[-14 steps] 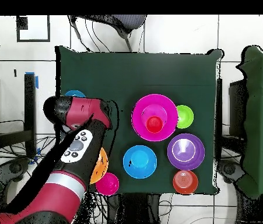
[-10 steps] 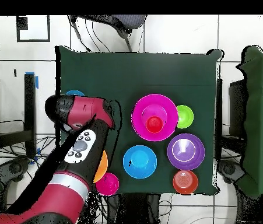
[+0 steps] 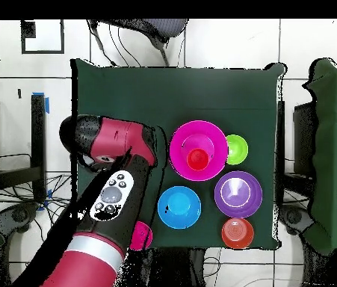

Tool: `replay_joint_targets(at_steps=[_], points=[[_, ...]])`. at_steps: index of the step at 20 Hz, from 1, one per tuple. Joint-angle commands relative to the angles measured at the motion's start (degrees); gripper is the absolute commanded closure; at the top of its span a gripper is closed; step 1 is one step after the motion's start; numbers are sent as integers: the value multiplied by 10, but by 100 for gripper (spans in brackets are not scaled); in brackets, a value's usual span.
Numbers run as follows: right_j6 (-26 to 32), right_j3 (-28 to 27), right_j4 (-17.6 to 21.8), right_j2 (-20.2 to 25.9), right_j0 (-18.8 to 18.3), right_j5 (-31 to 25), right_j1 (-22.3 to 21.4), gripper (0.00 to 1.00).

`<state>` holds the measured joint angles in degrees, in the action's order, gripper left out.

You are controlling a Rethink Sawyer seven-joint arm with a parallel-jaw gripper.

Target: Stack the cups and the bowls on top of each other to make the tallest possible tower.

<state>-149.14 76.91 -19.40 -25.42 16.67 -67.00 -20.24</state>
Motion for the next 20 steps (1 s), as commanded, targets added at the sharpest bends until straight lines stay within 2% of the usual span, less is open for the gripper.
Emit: replay_joint_targets(at_steps=[1,5,13,20], points=[[-58,67,-10,80,8,-19,3,0],[-94,83,-36,85,18,1,6,0],[-153,58,-53,75,57,27,60,0],[-175,56,-80,65,86,36,81,0]])
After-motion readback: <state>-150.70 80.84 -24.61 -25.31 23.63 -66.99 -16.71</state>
